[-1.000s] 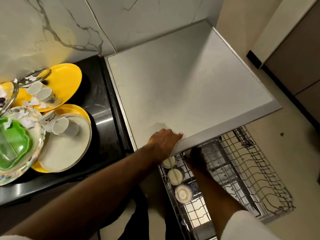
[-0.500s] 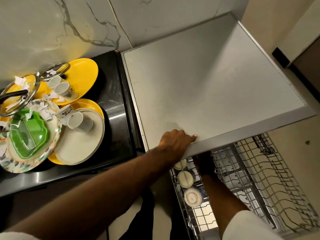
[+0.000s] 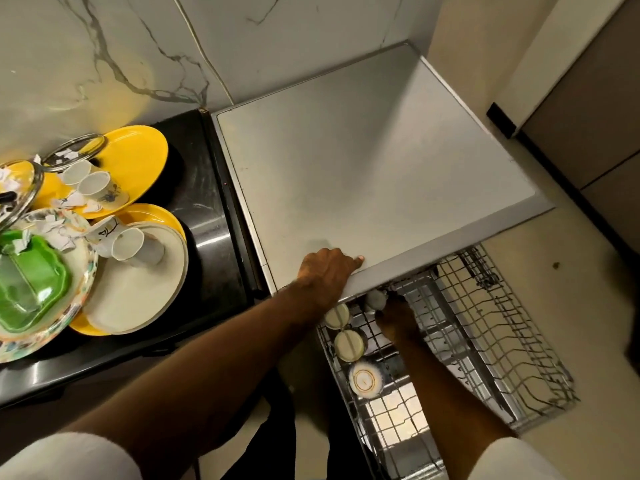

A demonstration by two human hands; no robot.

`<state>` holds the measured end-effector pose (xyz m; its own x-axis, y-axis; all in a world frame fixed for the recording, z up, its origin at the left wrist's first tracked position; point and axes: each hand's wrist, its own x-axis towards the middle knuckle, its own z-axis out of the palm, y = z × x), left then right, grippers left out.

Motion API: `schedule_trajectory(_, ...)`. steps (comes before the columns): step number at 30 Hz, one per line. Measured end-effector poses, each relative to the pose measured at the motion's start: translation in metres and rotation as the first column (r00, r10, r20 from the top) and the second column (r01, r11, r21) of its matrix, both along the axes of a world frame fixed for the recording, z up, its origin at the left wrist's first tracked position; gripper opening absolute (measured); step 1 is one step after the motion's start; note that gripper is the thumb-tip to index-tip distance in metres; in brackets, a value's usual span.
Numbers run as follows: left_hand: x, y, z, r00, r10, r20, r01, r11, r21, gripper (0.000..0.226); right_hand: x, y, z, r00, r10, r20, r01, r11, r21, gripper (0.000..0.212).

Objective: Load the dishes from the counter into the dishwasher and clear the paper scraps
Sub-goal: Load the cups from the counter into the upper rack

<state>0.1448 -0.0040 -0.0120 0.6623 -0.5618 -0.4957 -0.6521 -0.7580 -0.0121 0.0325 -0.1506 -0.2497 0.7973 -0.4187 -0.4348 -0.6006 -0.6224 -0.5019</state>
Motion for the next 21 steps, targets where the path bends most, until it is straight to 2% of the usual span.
schedule_trajectory(5,-0.004,0.004,0.004,0.998,0.050,-0.042,-0.052,0.998,-0.036,0.071,-0.017,0.014,0.096,0.998,-0.023,0.051,0.018,0.995,0.101,0.022)
schedule_trajectory(8,-0.010,0.011,0.007,0.996,0.062,-0.058,-0.067,0.993,-0.096,0.065,-0.025,0.028,0.146,0.973,-0.071,0.218,0.040,0.989,0.144,0.014)
schedule_trajectory(11,-0.023,0.023,0.008,0.997,0.046,-0.064,-0.057,0.984,-0.168,0.057,-0.029,0.049,0.189,0.951,-0.084,0.298,0.027,0.982,0.190,0.011)
schedule_trajectory(17,-0.044,0.074,0.007,0.979,0.191,-0.066,-0.201,0.904,-0.377,0.067,-0.015,0.096,0.226,0.926,-0.003,0.378,-0.092,0.968,0.234,0.008)
schedule_trajectory(21,-0.037,0.133,0.014,0.954,0.300,-0.011,-0.273,0.852,-0.447,0.069,0.006,0.128,0.229,0.918,0.065,0.390,-0.170,0.956,0.240,0.011)
